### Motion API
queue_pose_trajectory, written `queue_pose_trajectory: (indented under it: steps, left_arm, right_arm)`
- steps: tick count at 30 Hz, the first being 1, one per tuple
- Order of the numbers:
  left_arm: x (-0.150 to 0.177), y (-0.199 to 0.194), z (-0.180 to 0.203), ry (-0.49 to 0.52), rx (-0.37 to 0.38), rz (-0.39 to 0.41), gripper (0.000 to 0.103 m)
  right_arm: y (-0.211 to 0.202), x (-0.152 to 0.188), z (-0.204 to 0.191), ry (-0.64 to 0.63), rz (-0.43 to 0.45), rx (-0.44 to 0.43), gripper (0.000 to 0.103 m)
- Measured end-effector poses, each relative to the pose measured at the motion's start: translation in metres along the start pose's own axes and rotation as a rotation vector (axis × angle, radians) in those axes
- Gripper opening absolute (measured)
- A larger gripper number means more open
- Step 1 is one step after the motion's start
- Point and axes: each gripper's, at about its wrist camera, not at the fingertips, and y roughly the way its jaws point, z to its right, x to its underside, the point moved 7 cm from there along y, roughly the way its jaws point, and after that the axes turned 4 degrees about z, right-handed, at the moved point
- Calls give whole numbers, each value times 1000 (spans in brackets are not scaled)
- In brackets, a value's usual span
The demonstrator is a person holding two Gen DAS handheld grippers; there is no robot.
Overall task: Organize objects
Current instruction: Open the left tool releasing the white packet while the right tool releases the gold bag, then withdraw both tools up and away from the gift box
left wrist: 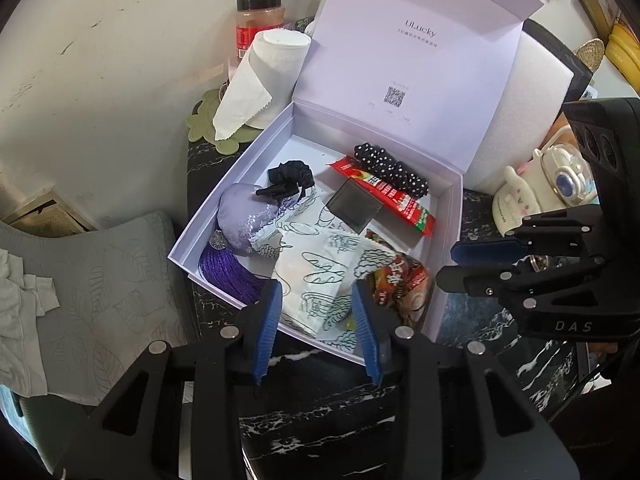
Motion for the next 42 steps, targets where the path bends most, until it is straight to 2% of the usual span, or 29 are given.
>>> queue_pose_trajectory:
  steps: [11,12,13,15,16,22,26,32,39,42]
  left_arm:
    - [5,-37,11,-65,-80,16,35]
    - [6,-41,12,-73,-89,18,35]
    - [7,-46,13,-81,-95,21,36]
    - [11,-56,15,-100,-108,23,37]
    - [13,-60,16,-99,-114,8,40]
    - [21,-93,24,-128,-158,33,56]
    - [24,-115,29,-131,-210,42,68]
    - [31,-149,43,-122,-250,76,74]
    - [42,-193,66,-158,-277,134,75]
    - [49,-211,77,-174,-288,152,78]
  right_arm:
    - [-37,11,1,-35,37,60,29]
    - [-41,12,0,-40,43,62,36]
    - [-46,13,-2,-49,50,65,51]
    - [-55,14,-4,-62,71,73,66]
    - [-63,15,-6,-70,92,78,66]
    - [-94,20,-16,-90,138,76,66]
    - [-115,26,-23,-104,173,86,72]
    - [-142,37,-35,-131,220,63,72]
    - [-177,51,-45,-179,286,69,77]
    - [-191,60,-48,-191,311,65,77]
